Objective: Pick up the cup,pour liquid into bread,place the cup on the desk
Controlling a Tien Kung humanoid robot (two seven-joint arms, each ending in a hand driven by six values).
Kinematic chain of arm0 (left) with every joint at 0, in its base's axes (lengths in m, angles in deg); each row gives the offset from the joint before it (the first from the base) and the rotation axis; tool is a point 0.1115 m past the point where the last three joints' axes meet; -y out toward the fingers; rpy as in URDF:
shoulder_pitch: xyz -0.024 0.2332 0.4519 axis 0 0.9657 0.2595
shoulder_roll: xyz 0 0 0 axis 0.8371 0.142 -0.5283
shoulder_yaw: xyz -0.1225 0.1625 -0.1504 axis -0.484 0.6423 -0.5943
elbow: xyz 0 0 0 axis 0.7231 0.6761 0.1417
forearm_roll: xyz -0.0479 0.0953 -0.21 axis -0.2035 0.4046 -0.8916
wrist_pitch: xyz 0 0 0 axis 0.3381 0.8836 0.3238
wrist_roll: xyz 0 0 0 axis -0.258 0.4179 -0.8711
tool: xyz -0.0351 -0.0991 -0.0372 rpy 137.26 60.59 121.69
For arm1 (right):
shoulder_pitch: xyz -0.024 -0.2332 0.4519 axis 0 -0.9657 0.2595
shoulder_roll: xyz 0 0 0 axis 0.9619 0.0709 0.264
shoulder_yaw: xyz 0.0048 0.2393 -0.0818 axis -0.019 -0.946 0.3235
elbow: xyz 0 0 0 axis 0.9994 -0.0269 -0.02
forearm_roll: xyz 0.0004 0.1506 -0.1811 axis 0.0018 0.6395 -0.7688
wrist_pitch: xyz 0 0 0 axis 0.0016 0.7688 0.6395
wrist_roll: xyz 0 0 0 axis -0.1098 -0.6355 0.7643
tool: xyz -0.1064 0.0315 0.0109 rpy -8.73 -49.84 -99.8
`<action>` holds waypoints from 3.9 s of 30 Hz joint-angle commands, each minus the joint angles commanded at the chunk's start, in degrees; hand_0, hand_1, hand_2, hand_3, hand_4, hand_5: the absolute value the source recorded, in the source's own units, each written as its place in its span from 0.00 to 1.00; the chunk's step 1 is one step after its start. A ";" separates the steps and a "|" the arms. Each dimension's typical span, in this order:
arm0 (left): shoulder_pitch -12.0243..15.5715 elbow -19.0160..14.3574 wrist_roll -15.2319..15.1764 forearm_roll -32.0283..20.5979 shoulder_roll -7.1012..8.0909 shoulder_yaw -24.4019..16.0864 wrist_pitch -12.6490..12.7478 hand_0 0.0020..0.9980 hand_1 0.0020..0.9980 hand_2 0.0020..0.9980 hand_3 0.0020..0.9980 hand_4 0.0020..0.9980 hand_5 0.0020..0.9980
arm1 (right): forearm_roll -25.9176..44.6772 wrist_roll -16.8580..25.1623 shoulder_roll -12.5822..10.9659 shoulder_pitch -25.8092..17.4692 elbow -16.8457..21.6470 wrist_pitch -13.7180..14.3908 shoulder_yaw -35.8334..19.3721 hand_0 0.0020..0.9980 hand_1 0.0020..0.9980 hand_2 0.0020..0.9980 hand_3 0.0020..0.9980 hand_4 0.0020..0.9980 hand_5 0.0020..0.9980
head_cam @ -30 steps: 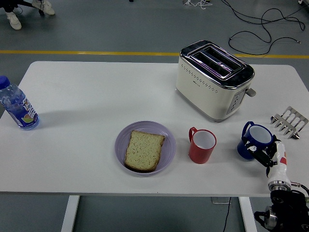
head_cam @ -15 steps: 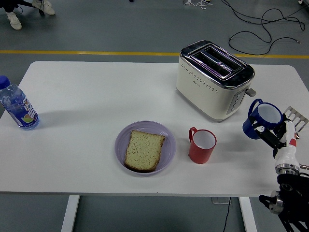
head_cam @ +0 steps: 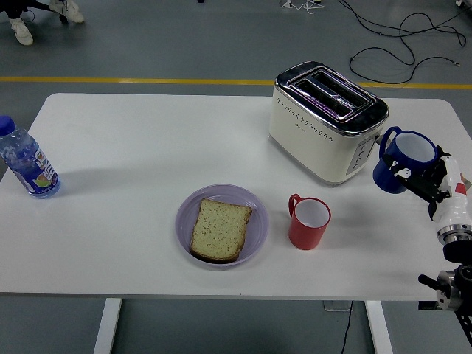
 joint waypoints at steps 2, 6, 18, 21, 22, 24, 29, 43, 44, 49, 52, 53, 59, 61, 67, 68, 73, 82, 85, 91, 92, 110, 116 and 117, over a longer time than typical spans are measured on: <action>-0.02 0.00 0.01 -0.09 -0.01 -0.01 0.02 0.66 0.70 0.72 0.61 0.35 0.93 | -1.09 -0.90 -0.28 0.01 1.22 -0.26 -0.13 0.32 0.33 0.50 0.54 0.67 0.02; -0.08 0.00 0.05 0.03 0.00 -0.07 0.02 0.66 0.70 0.72 0.61 0.35 0.93 | -3.03 -2.72 -0.83 0.07 3.82 -0.74 0.00 0.31 0.32 0.49 0.54 0.67 0.02; -0.30 0.00 0.12 0.02 0.01 -0.12 0.00 0.66 0.70 0.72 0.61 0.35 0.93 | -4.48 -3.71 -1.68 0.77 7.58 0.68 1.60 0.28 0.30 0.48 0.54 0.67 0.00; -0.32 0.00 0.11 -0.26 0.08 0.23 -0.01 0.66 0.70 0.72 0.61 0.35 0.93 | -4.54 -3.21 -1.80 0.88 8.17 0.84 1.99 0.28 0.30 0.48 0.54 0.67 0.00; -0.32 0.00 0.08 -0.41 0.07 0.30 0.00 0.66 0.70 0.72 0.61 0.35 0.93 | -4.51 -3.13 -1.87 1.00 8.32 0.90 2.16 0.28 0.30 0.48 0.54 0.67 0.00; -0.30 0.00 0.03 -0.65 0.02 0.39 0.03 0.66 0.70 0.72 0.61 0.35 0.93 | -4.42 -3.15 -1.98 1.28 8.51 0.94 2.47 0.27 0.30 0.48 0.53 0.67 0.00; -0.31 0.00 0.00 -0.62 -0.06 0.36 0.07 0.66 0.70 0.72 0.61 0.35 0.93 | -4.48 -3.28 -1.97 1.67 8.70 0.80 3.16 0.27 0.30 0.48 0.53 0.67 0.00; -0.39 0.00 0.10 -0.62 -0.14 0.35 0.05 0.66 0.70 0.72 0.61 0.35 0.93 | -4.73 -4.31 -2.31 1.58 9.57 0.15 3.17 0.27 0.29 0.47 0.53 0.66 0.00; -0.42 0.00 0.11 -0.59 -0.14 0.34 0.05 0.66 0.70 0.72 0.61 0.35 0.93 | -4.83 -4.50 -2.34 1.65 9.72 0.06 3.21 0.27 0.29 0.47 0.53 0.66 0.00; -0.40 0.00 0.14 -0.56 -0.08 0.25 0.07 0.66 0.70 0.72 0.61 0.35 0.93 | -5.23 -5.47 -2.58 1.50 10.43 -0.41 3.30 0.26 0.29 0.47 0.53 0.65 0.00; -0.47 0.00 0.10 -0.45 -0.07 0.15 0.08 0.66 0.70 0.72 0.61 0.35 0.93 | -5.87 -6.90 -2.73 1.55 11.09 -1.21 3.51 0.26 0.29 0.47 0.53 0.65 0.00; -0.47 0.00 0.10 -0.44 -0.07 0.15 0.08 0.66 0.70 0.72 0.61 0.35 0.93 | -5.90 -7.00 -2.74 1.55 11.15 -1.27 3.52 0.26 0.29 0.47 0.53 0.65 0.00; -0.53 0.00 0.09 -0.63 -0.11 0.31 0.13 0.66 0.70 0.72 0.61 0.35 0.93 | -5.54 -8.87 -3.01 1.45 12.24 -2.65 3.87 0.26 0.30 0.47 0.53 0.65 0.00; -0.57 0.00 0.09 -0.83 -0.07 0.50 0.13 0.66 0.70 0.72 0.61 0.34 0.93 | -5.44 -9.29 -3.14 1.50 12.59 -3.01 3.90 0.26 0.29 0.47 0.53 0.65 0.00; -0.62 0.00 0.14 -0.57 0.00 0.38 0.12 0.66 0.70 0.72 0.61 0.34 0.93 | -5.03 -10.10 -3.50 1.64 13.40 -3.71 4.25 0.26 0.29 0.47 0.53 0.65 0.00; -0.62 0.00 0.15 -0.52 0.00 0.35 0.11 0.66 0.70 0.72 0.61 0.34 0.93 | -5.00 -10.15 -3.52 1.64 13.41 -3.74 4.28 0.26 0.29 0.47 0.53 0.65 0.00; -0.74 0.00 0.16 -0.53 0.00 0.35 0.13 0.66 0.70 0.72 0.61 0.34 0.93 | -5.33 -10.34 -3.78 2.12 13.81 -3.78 4.81 0.26 0.29 0.47 0.53 0.65 0.00; -0.92 0.00 0.11 -0.56 0.14 0.34 0.19 0.66 0.70 0.72 0.61 0.34 0.93 | -5.65 -10.42 -4.40 2.79 13.81 -3.73 6.04 0.26 0.29 0.47 0.53 0.64 0.00; -0.96 0.00 0.16 -0.56 0.11 0.45 0.15 0.66 0.70 0.72 0.61 0.34 0.93 | -5.58 -10.35 -4.51 3.01 13.81 -3.63 6.13 0.27 0.29 0.47 0.53 0.64 0.00; -1.02 0.00 0.18 -0.56 0.10 0.28 0.22 0.66 0.70 0.72 0.61 0.34 0.93 | -6.20 -10.48 -4.86 3.11 13.81 -3.63 6.52 0.27 0.29 0.47 0.53 0.64 0.00; -1.05 0.00 0.17 -0.52 0.13 0.25 0.23 0.66 0.70 0.72 0.61 0.34 0.93 | -6.36 -10.51 -4.87 3.09 13.81 -3.64 6.56 0.27 0.29 0.47 0.53 0.64 0.00; -1.40 0.00 0.22 0.45 0.42 -0.79 0.27 0.66 0.70 0.72 0.61 0.35 0.93 | -8.12 -10.81 -5.27 3.45 13.81 -3.67 7.04 0.26 0.29 0.47 0.53 0.64 0.00; -1.31 0.00 0.45 1.13 0.33 -1.18 0.09 0.66 0.70 0.72 0.61 0.35 0.92 | -8.45 -10.92 -5.35 3.67 13.81 -3.71 6.94 0.26 0.29 0.47 0.53 0.64 0.00; -1.29 0.00 0.46 1.10 0.27 -1.17 0.09 0.66 0.70 0.72 0.61 0.35 0.92 | -8.42 -10.85 -5.35 3.67 13.81 -3.67 6.89 0.26 0.29 0.47 0.53 0.64 0.00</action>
